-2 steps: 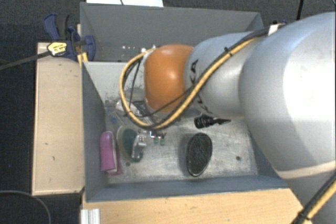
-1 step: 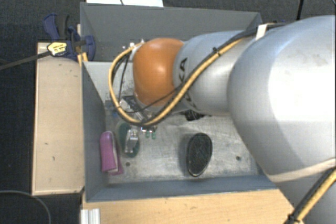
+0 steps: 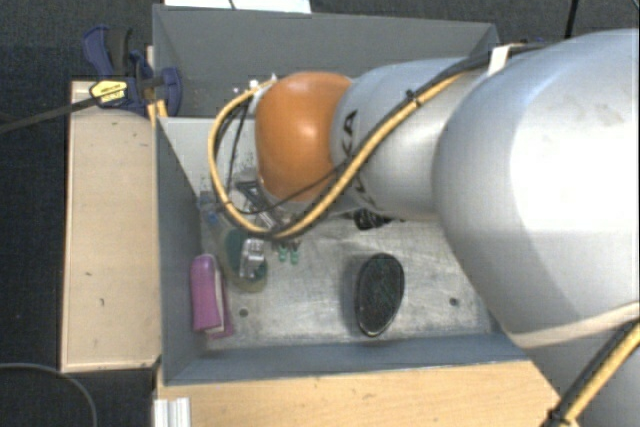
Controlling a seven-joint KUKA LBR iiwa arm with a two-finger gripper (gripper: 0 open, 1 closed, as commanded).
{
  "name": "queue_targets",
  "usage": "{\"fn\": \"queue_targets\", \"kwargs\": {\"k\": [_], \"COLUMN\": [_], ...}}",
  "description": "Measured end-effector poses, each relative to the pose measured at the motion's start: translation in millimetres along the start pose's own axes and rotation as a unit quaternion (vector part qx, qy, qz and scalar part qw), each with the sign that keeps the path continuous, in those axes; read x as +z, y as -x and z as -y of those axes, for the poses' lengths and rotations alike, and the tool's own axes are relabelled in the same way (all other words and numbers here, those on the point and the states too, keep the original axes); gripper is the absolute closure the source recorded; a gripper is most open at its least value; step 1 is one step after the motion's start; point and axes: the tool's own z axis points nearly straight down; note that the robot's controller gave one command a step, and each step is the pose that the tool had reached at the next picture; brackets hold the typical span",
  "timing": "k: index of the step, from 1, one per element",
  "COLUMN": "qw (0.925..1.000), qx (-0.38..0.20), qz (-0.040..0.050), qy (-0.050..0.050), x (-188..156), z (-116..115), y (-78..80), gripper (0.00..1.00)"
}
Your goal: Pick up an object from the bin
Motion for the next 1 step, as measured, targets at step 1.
{"fn": "queue_targets", "kwargs": {"k": [1], "qw": [0.9997], "qx": [-0.022], "qz": [0.0034], "qy": [0.002], "x": [-132.6], "z": [26.4], "y": [18.0], "gripper": [1.00]}}
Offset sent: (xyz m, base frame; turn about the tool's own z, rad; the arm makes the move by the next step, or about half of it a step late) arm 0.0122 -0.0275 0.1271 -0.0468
